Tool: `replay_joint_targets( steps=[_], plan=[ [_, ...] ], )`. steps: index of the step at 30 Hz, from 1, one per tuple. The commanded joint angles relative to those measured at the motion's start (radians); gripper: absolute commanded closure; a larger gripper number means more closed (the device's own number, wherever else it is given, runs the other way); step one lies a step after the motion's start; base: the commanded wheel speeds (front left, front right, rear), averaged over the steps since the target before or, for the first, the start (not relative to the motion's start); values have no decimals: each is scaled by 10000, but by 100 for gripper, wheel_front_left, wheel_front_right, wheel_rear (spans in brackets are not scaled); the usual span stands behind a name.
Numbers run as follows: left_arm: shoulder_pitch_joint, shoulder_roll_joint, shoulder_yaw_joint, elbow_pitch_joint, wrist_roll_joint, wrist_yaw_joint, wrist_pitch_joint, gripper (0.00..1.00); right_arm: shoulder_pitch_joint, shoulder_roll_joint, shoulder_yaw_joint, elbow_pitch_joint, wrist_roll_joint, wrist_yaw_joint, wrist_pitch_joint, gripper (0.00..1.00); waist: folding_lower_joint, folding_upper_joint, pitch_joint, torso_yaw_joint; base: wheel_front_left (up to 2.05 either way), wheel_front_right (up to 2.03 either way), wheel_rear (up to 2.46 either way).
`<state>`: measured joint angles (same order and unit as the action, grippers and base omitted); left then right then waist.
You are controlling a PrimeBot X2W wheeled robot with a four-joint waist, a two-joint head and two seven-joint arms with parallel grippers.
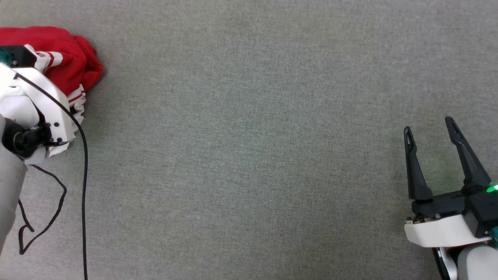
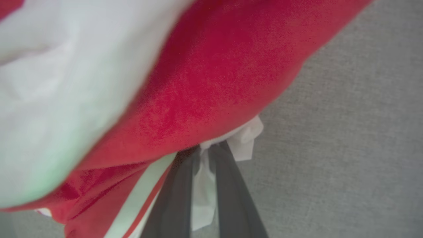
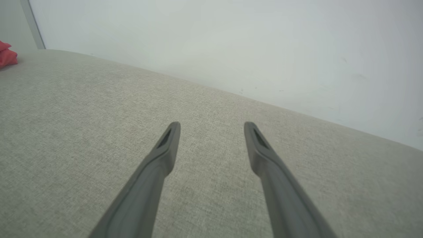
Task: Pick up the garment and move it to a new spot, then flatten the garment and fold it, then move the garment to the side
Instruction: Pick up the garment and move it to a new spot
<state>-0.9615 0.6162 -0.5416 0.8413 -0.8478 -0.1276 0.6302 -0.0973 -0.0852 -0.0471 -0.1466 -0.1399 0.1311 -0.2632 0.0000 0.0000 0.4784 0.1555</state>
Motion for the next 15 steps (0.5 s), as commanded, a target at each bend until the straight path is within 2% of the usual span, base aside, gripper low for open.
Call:
replay_joint_targets(
  steps=[1, 10, 15],
  plan=[
    [109, -150, -124, -151, -46, -33, -118, 100, 13, 53, 14, 33, 74, -7, -24, 0, 0, 0, -205, 51, 0, 0, 0],
    [-172, 796, -1490, -1894, -154, -21, -1077, 100, 388, 250, 11, 360, 365, -7, -24, 0, 0, 0, -1506, 152, 0, 0, 0],
    [-383, 1049, -2330, -3037, -126, -22, -1375, 100, 562, 332, -10, 473, 577, -7, -24, 0, 0, 0, -2112, 79, 0, 0, 0]
  ],
)
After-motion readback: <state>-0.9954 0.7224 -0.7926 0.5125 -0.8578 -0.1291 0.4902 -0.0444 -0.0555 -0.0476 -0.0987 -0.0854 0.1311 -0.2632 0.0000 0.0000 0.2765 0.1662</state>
